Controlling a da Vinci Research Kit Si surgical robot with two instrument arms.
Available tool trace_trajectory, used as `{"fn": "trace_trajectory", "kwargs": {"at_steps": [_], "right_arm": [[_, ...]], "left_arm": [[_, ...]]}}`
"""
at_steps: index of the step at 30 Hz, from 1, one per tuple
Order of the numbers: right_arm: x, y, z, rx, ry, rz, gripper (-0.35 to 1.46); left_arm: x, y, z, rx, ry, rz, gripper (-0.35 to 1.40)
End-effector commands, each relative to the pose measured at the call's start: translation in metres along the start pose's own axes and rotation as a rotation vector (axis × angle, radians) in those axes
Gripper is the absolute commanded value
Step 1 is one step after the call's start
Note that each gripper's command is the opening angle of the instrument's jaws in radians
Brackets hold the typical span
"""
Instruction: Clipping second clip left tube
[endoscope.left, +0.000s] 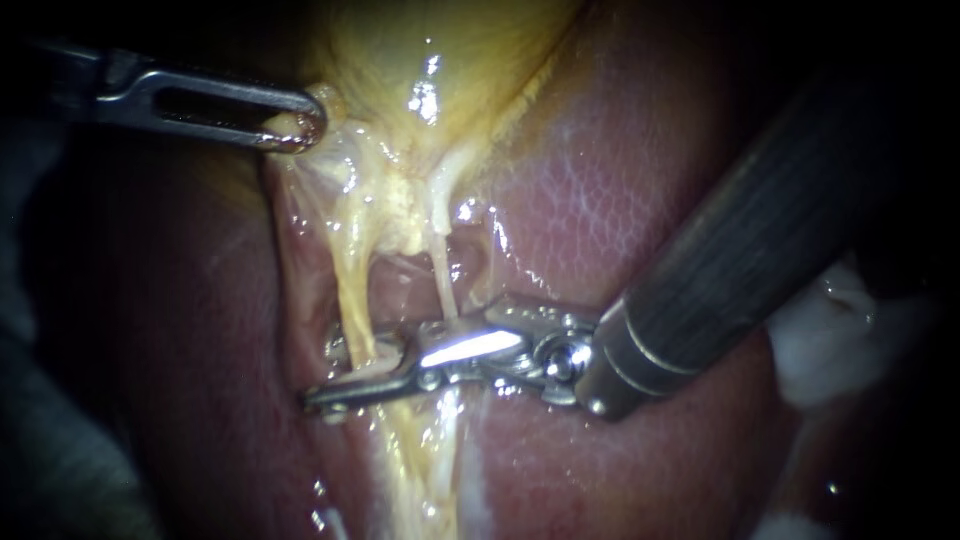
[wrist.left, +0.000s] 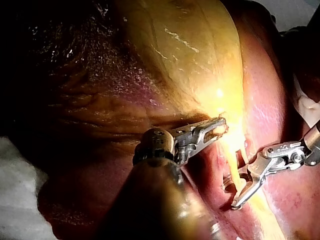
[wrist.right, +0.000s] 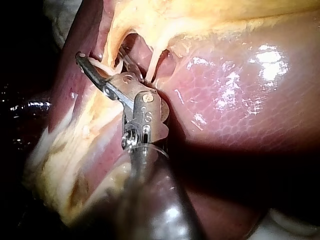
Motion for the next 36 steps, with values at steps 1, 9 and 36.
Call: {"fn": "trace_trajectory", "kwargs": {"at_steps": [1, 9, 36], "right_arm": [[0.0002, -0.0001, -0.0002, 0.007, -0.004, 0.002, 0.50], [0.0009, -0.0005, -0.0015, 0.058, -0.030, 0.008, 0.50], [0.0011, -0.0018, -0.0038, 0.265, -0.038, -0.009, 0.48]], "left_arm": [[0.0000, 0.0000, 0.0000, 0.000, 0.000, 0.000, -0.35], [0.0000, 0.0000, 0.0000, 0.000, 0.000, 0.000, -0.35], [0.0000, 0.0000, -0.0001, 0.000, 0.000, 0.000, -0.35]]}}
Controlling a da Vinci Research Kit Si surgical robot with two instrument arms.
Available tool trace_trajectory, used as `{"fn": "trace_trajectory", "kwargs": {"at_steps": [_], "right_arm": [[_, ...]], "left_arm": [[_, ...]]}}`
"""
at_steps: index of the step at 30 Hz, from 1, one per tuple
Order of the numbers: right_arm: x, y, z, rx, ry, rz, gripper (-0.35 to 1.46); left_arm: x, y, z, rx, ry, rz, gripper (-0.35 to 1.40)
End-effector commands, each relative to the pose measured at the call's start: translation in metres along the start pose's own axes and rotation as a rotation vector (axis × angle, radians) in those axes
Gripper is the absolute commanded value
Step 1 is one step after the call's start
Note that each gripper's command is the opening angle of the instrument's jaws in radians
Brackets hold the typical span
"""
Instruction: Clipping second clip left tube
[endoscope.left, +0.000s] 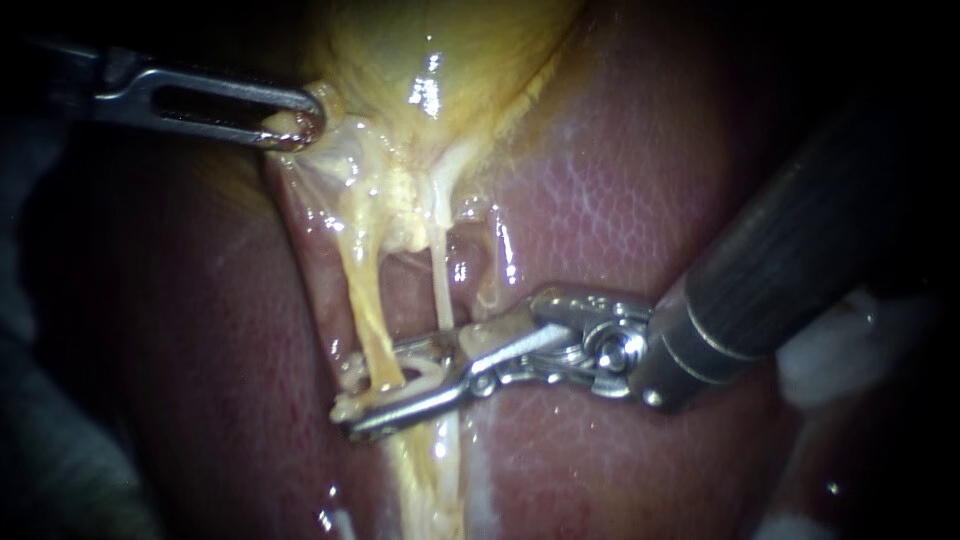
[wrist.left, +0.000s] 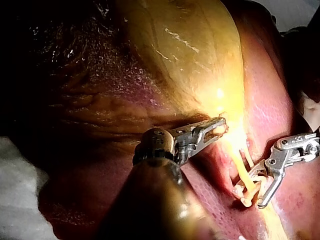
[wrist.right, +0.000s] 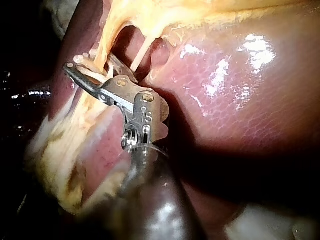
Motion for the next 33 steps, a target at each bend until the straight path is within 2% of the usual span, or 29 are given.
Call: {"fn": "trace_trajectory", "kwargs": {"at_steps": [1, 3, 10, 14, 19, 24, 33], "right_arm": [[0.0000, 0.0000, -0.0002, 0.008, -0.006, -0.002, 0.48], [-0.0001, 0.0000, -0.0004, 0.025, -0.006, -0.005, 0.48], [0.0002, -0.0004, -0.0004, 0.105, 0.061, -0.009, 0.48], [0.0013, -0.0009, -0.0005, 0.152, 0.100, -0.007, 0.46], [0.0027, -0.0014, -0.0003, 0.177, 0.137, -0.002, 0.45], [0.0029, -0.0019, 0.0001, 0.195, 0.145, -0.002, 0.45], [0.0029, -0.0028, 0.0006, 0.251, 0.114, -0.005, 0.44]], "left_arm": [[0.0000, 0.0000, 0.0000, 0.000, 0.000, 0.000, -0.35], [0.0000, 0.0000, 0.0000, 0.000, 0.000, 0.000, -0.35], [0.0000, 0.0000, 0.0001, 0.000, 0.001, 0.000, -0.35], [0.0000, 0.0000, 0.0001, 0.000, 0.001, 0.000, -0.35], [0.0001, 0.0000, 0.0001, 0.000, 0.001, 0.000, -0.35], [0.0001, 0.0000, 0.0002, 0.000, 0.001, 0.000, -0.35], [0.0001, -0.0001, 0.0002, 0.000, 0.001, 0.000, -0.35]]}}
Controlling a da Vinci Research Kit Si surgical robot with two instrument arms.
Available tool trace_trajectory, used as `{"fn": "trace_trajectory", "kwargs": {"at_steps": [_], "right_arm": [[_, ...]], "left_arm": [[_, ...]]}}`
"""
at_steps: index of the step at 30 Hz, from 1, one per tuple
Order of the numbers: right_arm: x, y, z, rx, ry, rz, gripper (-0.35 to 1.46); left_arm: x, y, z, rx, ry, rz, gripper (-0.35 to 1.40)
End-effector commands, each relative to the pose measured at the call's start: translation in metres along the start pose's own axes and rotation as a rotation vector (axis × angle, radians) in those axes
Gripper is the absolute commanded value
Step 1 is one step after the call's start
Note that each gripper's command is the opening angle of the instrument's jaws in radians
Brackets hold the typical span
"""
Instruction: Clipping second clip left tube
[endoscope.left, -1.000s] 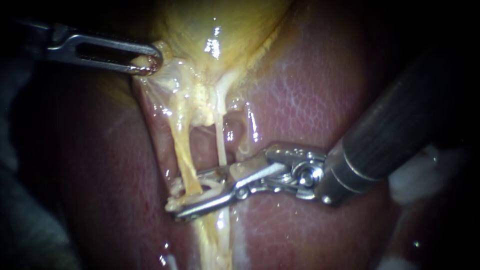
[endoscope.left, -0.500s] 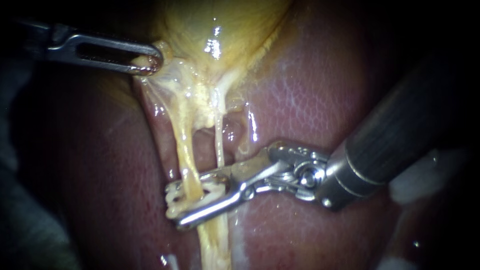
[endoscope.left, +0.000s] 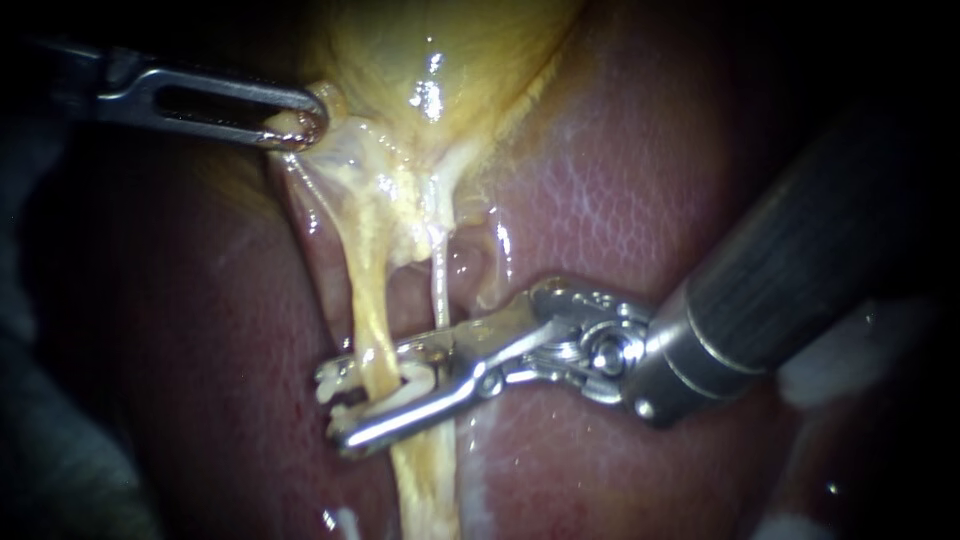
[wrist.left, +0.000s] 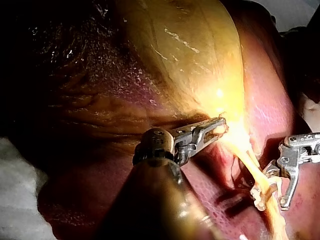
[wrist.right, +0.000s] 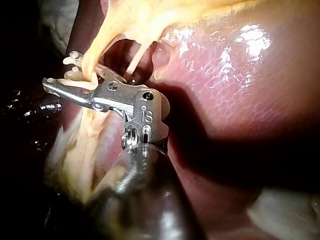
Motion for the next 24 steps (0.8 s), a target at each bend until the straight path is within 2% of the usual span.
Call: {"fn": "trace_trajectory", "kwargs": {"at_steps": [1, 7, 24], "right_arm": [[0.0000, -0.0001, 0.0001, 0.007, -0.004, 0.001, 0.43], [0.0000, -0.0003, 0.0002, 0.023, -0.013, 0.002, 0.39], [0.0004, -0.0007, -0.0004, 0.028, -0.013, 0.005, -0.03]], "left_arm": [[0.0000, 0.0000, 0.0000, 0.000, 0.000, 0.000, -0.35], [0.0000, 0.0000, 0.0000, 0.000, 0.000, 0.000, -0.35], [0.0000, -0.0001, 0.0000, 0.000, 0.000, 0.000, -0.35]]}}
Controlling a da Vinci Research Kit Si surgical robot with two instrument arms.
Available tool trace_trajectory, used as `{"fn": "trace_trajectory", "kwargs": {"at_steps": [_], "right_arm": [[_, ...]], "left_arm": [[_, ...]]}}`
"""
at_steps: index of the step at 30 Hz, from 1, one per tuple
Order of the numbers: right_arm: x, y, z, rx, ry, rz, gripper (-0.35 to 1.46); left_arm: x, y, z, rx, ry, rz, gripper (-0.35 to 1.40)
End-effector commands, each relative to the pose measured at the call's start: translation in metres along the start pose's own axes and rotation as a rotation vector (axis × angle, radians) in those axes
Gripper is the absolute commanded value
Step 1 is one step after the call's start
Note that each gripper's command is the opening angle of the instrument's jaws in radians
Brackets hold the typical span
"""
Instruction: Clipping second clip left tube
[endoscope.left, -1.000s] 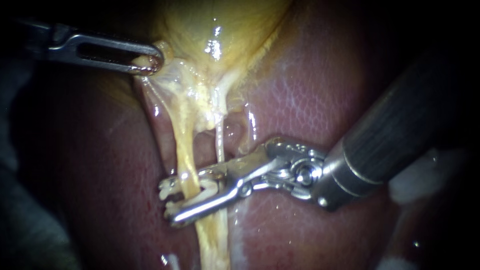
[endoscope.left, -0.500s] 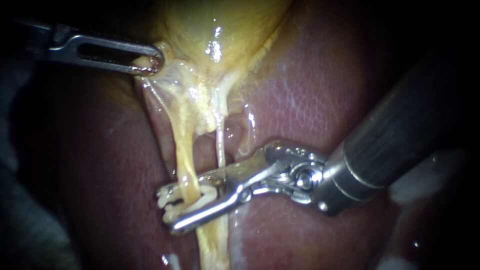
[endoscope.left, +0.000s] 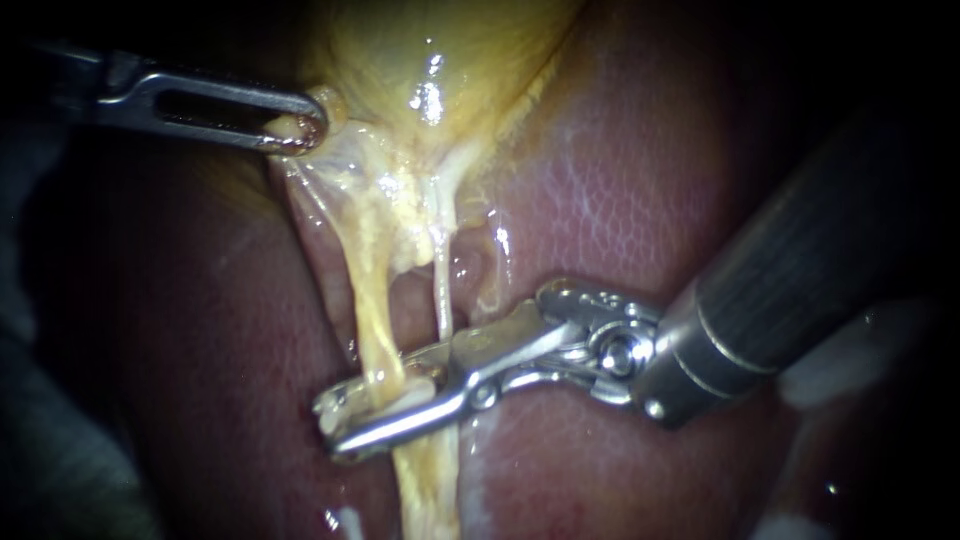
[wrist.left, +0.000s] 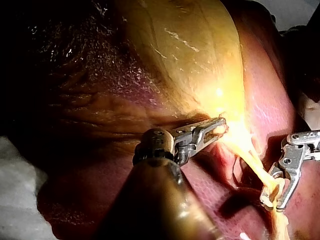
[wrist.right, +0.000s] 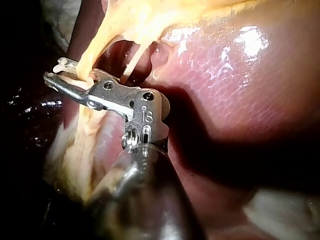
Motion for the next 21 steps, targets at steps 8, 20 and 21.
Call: {"fn": "trace_trajectory", "kwargs": {"at_steps": [8, 20, 21], "right_arm": [[0.0001, -0.0001, -0.0001, 0.000, 0.002, 0.096, -0.35], [0.0001, -0.0002, -0.0001, 0.001, 0.001, 0.096, -0.35], [0.0001, -0.0002, -0.0001, 0.003, 0.004, 0.095, -0.35]], "left_arm": [[0.0000, 0.0000, 0.0000, -0.001, 0.000, 0.000, -0.35], [0.0000, 0.0000, 0.0000, -0.001, 0.000, 0.000, -0.35], [0.0000, 0.0000, 0.0000, -0.001, 0.000, 0.000, -0.35]]}}
